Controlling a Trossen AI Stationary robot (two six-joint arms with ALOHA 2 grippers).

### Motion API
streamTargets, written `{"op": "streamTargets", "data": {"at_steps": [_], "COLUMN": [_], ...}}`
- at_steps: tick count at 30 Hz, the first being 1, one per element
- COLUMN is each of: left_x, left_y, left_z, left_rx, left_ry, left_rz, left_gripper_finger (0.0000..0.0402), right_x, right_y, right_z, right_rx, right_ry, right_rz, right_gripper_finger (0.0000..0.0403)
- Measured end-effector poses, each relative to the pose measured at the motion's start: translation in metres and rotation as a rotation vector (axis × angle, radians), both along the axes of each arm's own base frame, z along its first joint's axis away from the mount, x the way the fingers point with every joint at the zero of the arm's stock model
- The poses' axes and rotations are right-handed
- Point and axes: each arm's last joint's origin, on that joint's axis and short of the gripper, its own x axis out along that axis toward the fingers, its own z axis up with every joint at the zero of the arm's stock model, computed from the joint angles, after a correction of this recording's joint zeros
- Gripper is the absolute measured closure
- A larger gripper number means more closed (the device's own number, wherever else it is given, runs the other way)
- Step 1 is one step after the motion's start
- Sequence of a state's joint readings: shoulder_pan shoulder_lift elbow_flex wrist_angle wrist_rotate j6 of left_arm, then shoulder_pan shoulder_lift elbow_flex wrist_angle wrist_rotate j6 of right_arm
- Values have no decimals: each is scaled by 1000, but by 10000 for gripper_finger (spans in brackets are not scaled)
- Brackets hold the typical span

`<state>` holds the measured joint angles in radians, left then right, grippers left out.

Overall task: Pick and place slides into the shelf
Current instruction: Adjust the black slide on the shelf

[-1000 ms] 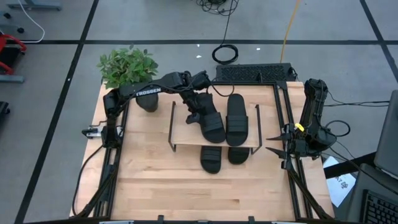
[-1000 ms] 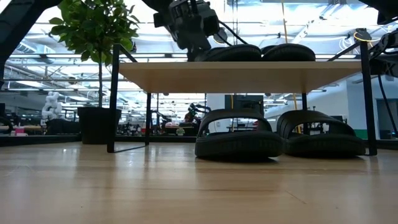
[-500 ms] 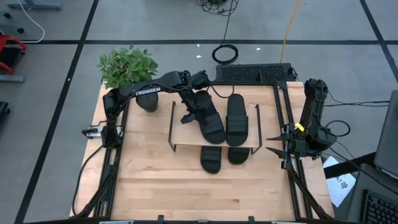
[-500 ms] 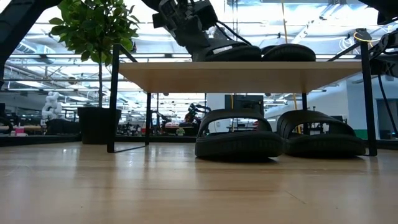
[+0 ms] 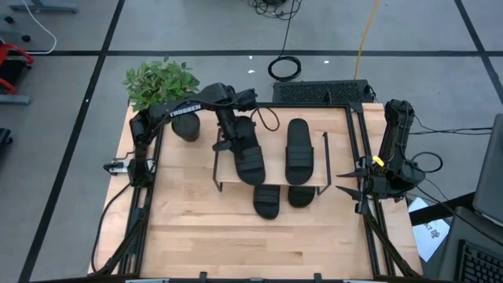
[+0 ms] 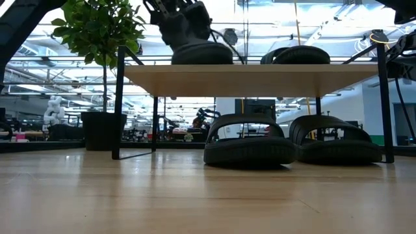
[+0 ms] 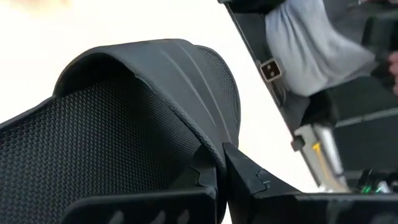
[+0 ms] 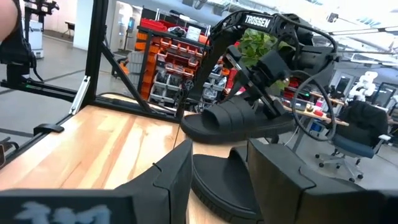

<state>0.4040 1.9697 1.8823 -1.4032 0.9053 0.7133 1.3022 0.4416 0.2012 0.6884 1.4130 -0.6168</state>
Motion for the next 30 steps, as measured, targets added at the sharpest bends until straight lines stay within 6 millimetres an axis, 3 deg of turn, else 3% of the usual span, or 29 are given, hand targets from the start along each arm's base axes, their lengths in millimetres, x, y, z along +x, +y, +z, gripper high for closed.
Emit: {"op": "streamTargets", "data": {"at_steps": [7, 19, 27, 30], "left_x": [-2, 1, 6, 12], "left_y": [-10, -9, -13, -11], "left_z": [4, -1, 28, 28], "left_rx": [70, 68, 142, 125], "left_ry": [-28, -79, -158, -161], "left_rz": [-110, -162, -168, -158], "left_gripper_finger": [401, 401, 401, 401], "right_x": [0, 0, 0, 0], "right_y": [0, 0, 0, 0], "right_z": [0, 0, 0, 0], "right_rx": [-30, -30, -53, -50], "right_ry": [3, 3, 6, 6], "right_rz": [-2, -2, -3, -3], "right_gripper_finger": [257, 257, 257, 257]}}
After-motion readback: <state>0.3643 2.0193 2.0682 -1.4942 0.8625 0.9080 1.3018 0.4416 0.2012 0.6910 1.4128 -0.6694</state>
